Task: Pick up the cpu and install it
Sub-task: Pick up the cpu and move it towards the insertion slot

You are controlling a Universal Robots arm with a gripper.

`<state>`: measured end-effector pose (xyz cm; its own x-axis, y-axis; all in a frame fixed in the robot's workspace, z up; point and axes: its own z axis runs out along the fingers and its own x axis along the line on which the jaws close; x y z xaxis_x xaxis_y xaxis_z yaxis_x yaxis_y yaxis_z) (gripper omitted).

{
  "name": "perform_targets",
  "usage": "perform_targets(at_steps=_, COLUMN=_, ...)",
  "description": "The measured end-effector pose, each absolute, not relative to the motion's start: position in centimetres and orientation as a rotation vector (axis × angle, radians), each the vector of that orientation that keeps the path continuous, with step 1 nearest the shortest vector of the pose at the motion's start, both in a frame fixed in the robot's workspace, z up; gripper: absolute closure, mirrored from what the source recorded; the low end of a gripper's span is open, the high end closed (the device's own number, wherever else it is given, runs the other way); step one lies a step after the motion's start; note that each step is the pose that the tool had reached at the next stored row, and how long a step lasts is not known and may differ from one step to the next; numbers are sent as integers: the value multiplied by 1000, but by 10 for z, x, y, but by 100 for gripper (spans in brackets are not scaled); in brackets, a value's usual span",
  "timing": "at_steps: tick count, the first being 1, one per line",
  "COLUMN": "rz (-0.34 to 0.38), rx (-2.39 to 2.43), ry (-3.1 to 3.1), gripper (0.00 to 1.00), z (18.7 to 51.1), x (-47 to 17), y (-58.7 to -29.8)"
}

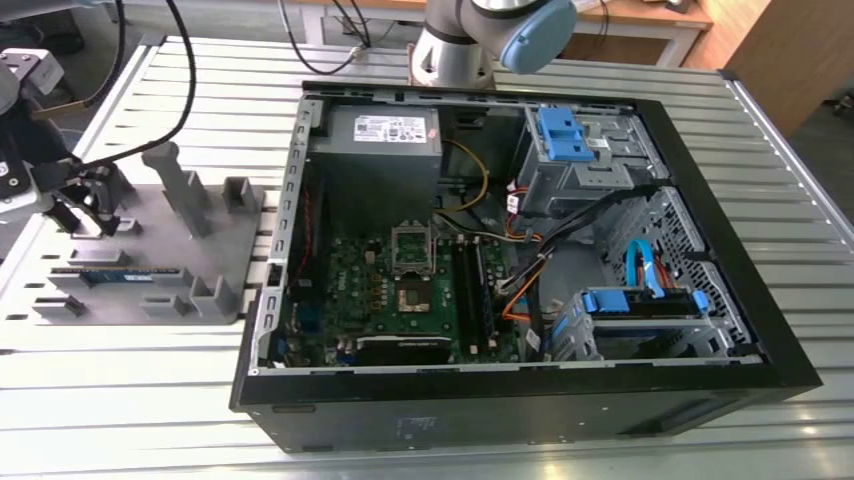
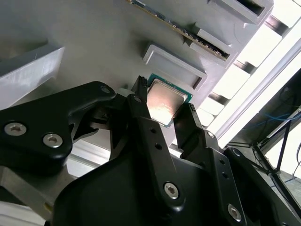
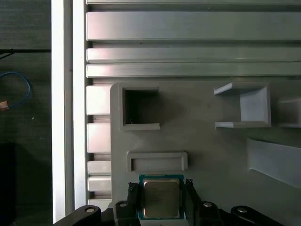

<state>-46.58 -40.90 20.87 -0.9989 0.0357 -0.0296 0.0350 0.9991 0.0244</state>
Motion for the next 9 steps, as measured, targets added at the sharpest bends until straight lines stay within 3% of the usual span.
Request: perform_targets(at_steps=9, rz=37, rx=55, ry=3111, gripper=53, z=211, x=-466, y=-408)
